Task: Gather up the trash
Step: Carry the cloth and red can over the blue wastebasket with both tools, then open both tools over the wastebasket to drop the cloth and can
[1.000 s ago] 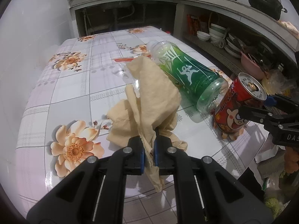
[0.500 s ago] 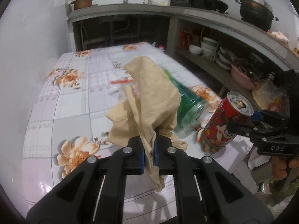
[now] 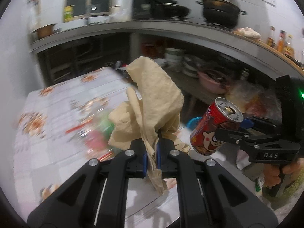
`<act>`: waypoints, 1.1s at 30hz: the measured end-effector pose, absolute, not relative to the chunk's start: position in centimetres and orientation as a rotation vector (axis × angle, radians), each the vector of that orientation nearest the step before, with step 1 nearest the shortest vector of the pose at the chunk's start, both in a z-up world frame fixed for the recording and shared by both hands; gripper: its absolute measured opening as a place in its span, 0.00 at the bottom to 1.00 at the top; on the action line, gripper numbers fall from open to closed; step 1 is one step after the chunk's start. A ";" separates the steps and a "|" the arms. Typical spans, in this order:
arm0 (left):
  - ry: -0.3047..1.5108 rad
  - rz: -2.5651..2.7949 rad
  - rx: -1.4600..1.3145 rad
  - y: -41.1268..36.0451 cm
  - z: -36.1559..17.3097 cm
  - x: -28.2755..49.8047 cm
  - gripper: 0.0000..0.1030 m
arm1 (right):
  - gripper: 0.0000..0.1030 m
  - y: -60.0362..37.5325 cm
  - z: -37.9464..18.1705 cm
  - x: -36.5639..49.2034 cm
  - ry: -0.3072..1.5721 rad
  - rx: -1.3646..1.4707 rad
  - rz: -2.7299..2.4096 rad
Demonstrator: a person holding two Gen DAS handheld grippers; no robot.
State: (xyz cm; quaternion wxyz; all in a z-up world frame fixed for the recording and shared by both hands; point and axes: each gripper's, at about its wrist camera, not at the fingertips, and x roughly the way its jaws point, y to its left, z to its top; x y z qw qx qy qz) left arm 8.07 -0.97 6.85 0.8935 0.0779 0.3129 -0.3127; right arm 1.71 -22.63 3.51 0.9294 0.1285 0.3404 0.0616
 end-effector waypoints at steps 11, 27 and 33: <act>0.775 -0.956 0.251 -18.5 5.9 11.6 0.06 | 0.62 -37.7 -1.0 -2.3 0.710 0.457 -0.317; 1.399 -0.915 0.460 -40.8 -14.5 22.1 0.06 | 0.62 -50.8 -18.1 1.8 0.938 0.685 -0.583; 1.403 -0.848 0.470 -44.8 -19.0 25.0 0.49 | 0.62 -53.5 -21.4 6.9 0.966 0.607 -0.645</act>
